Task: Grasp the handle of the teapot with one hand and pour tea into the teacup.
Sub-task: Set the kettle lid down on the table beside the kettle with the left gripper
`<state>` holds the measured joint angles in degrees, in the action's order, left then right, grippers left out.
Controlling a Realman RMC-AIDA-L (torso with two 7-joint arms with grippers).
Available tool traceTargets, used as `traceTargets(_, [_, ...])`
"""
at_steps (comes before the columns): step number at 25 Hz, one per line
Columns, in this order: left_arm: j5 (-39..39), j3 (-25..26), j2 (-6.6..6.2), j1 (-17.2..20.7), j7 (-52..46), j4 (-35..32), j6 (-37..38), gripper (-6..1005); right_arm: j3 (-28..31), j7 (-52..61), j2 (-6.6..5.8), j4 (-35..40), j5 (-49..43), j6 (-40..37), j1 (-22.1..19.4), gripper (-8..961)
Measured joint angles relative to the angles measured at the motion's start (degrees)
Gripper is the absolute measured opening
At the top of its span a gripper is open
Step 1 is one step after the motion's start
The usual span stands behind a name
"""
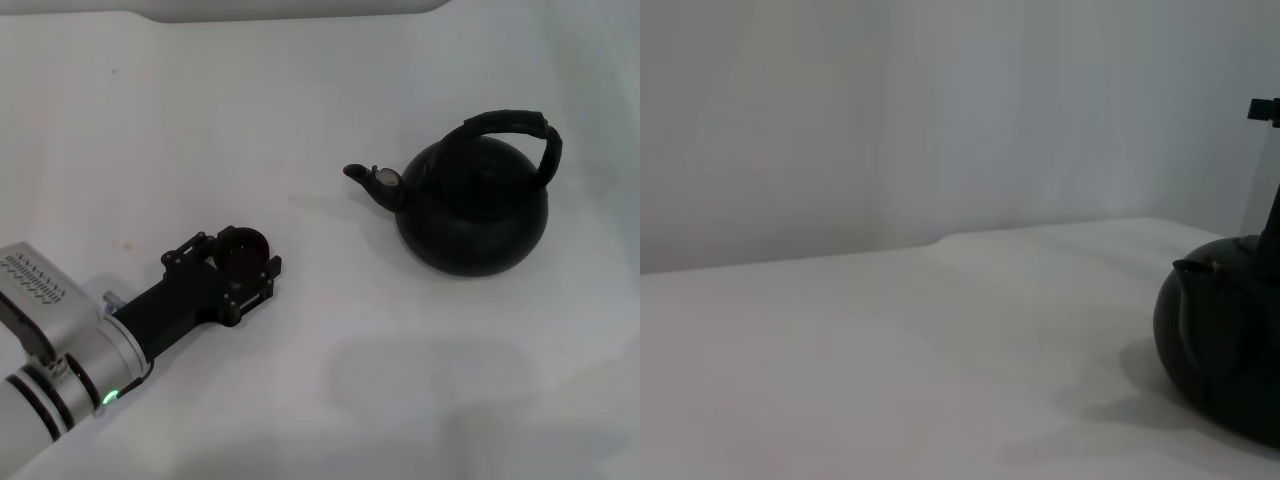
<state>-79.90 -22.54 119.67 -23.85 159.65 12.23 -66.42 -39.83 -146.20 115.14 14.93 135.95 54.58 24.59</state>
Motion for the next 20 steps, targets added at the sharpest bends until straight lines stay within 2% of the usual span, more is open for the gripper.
traceTargets(13, [-0.6,0.3,-0.03,0.3,0.1,-0.6,0.7,703,0.0,0.0,-0.01,0.5,-0.2,0.0,0.0,753])
traceTargets(20, [-0.7,2.0,-0.06,0.4,0.1,-0.7,0.8,703,0.0,0.3,-0.01,0.5,-0.2,0.0,0.0,753])
